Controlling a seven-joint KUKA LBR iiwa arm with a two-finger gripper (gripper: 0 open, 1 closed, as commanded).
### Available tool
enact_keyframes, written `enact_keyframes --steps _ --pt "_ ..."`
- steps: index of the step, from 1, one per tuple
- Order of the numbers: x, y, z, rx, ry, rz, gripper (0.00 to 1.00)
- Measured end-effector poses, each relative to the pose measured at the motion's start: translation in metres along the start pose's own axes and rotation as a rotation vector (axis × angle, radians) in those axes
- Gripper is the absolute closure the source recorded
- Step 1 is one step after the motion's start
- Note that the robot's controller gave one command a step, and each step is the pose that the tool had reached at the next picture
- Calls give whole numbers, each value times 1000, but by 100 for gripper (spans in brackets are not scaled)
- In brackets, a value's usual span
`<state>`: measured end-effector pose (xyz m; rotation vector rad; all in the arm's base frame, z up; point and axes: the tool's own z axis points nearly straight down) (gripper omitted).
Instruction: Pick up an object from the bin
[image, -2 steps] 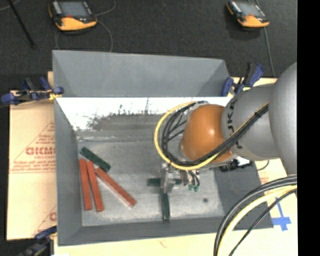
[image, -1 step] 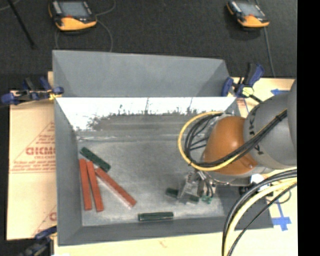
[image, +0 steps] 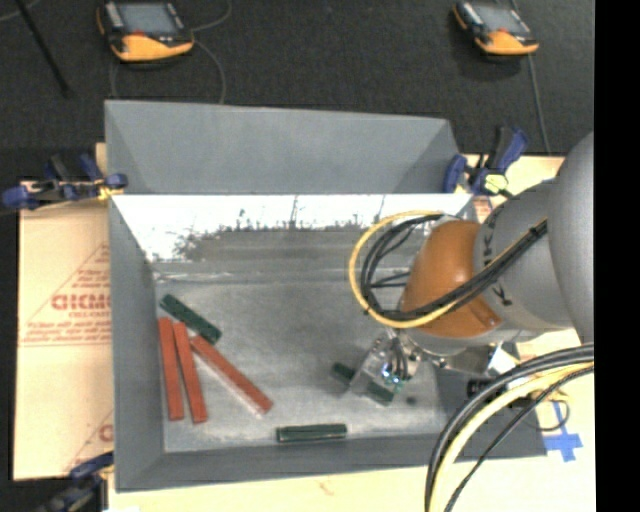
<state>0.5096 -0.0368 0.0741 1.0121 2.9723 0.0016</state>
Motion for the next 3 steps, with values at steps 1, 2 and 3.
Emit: enact_keyframes --steps 1,2,3 --pt "-7 -8 -99 1 -2 -28 100" --pt "-7 -8 -99 1 -2 -29 0" --pt "27 -32 -6 7 8 51 0"
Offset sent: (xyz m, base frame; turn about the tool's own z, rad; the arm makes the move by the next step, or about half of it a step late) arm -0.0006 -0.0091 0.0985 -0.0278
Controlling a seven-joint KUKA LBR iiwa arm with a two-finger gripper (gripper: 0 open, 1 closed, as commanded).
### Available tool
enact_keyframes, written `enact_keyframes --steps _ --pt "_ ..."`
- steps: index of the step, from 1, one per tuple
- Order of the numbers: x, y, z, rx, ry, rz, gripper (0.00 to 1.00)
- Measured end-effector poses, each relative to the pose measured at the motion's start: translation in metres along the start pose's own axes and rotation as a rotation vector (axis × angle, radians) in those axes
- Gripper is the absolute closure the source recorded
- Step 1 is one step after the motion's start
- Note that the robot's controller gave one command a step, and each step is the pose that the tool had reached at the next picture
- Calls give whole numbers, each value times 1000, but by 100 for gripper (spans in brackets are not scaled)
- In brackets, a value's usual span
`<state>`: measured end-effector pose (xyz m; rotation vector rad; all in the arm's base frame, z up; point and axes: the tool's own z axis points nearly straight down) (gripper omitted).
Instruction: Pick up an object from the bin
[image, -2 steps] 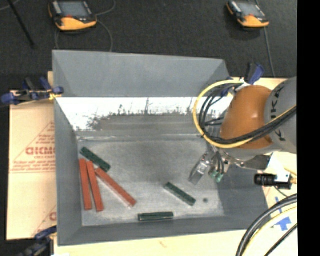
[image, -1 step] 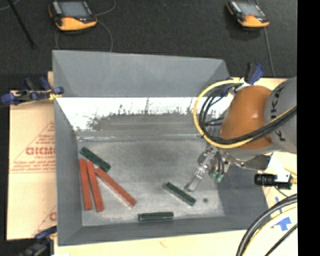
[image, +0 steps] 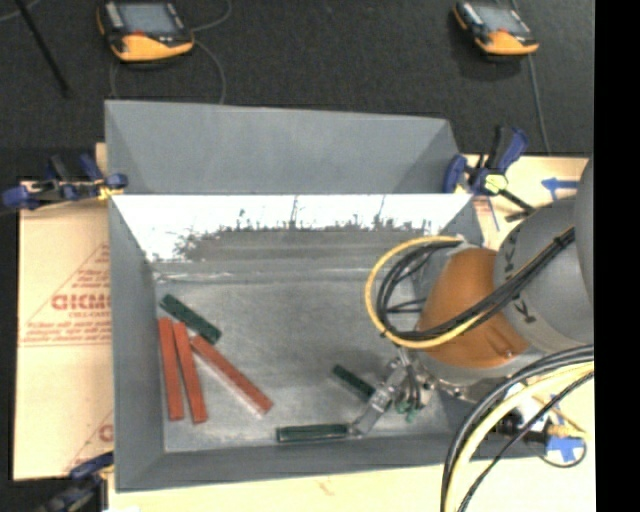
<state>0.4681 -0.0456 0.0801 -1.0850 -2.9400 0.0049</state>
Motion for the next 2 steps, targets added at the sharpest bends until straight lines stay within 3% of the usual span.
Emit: enact_keyframes --steps 1,2 --pt "-2 2 -4 -6 -7 1 100" --pt "3 35 -155 -12 -15 -32 100"
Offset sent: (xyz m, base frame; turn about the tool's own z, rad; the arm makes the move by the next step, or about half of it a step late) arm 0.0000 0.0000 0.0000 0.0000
